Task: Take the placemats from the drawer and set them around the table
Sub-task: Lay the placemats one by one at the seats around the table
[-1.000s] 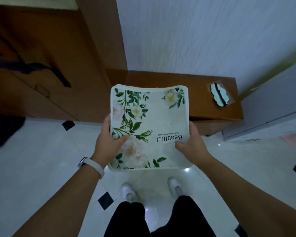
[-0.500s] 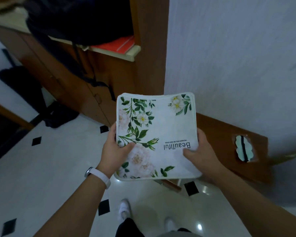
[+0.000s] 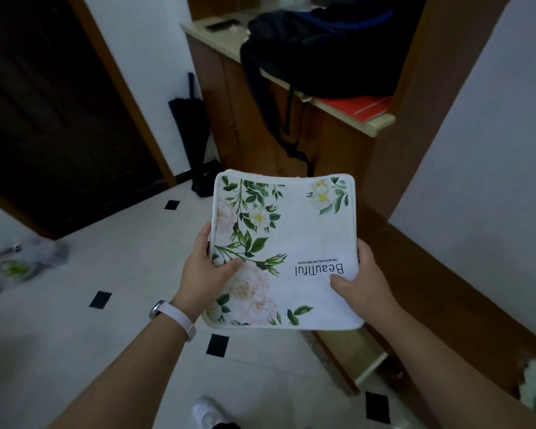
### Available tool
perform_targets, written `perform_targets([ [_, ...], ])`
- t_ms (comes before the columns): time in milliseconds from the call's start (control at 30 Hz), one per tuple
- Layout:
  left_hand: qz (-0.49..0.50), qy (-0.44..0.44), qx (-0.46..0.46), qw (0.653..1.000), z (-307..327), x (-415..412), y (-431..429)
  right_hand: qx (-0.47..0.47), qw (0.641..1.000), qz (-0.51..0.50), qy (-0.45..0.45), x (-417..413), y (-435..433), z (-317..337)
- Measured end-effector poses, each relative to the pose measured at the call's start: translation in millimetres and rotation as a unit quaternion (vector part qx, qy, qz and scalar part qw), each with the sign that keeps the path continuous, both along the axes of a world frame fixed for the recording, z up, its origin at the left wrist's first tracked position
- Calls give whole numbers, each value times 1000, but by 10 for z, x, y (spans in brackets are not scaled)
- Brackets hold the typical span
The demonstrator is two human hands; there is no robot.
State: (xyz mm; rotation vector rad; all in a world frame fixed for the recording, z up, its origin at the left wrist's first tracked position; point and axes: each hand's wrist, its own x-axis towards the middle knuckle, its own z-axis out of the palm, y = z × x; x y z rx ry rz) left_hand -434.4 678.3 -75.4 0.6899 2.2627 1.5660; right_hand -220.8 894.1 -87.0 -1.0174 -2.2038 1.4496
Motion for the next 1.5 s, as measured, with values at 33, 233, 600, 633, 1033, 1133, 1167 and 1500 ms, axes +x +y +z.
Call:
perform_targets([
  [33,17,-1,0,1000,9,-60,-119,0,1000,17,1,-131,-51,5],
  [233,116,-15,-7,993,53,-535,-870,11,995,103,1,-1045,-484,81],
  [600,228,-23,10,973,79,-1681,-2356,34,977,211,0,-2785,-1667,304],
  [633,237,-24,16,971,86,-1793,-2500,37,975,219,2,-2954,-1796,335],
  [1033,335,-31,64,939,69,-2677,-3965,80,942,326,26,-4517,-3102,421],
  [1133,365,-29,64,928,39,-2743,-4178,76,933,351,11,-4819,-3303,395],
  [1167,376,-29,63,924,27,-2763,-4238,77,930,361,5,-4923,-3367,377],
  [1500,504,-11,44,863,-115,-3150,-4718,50,873,485,-14,-6197,-4002,45],
])
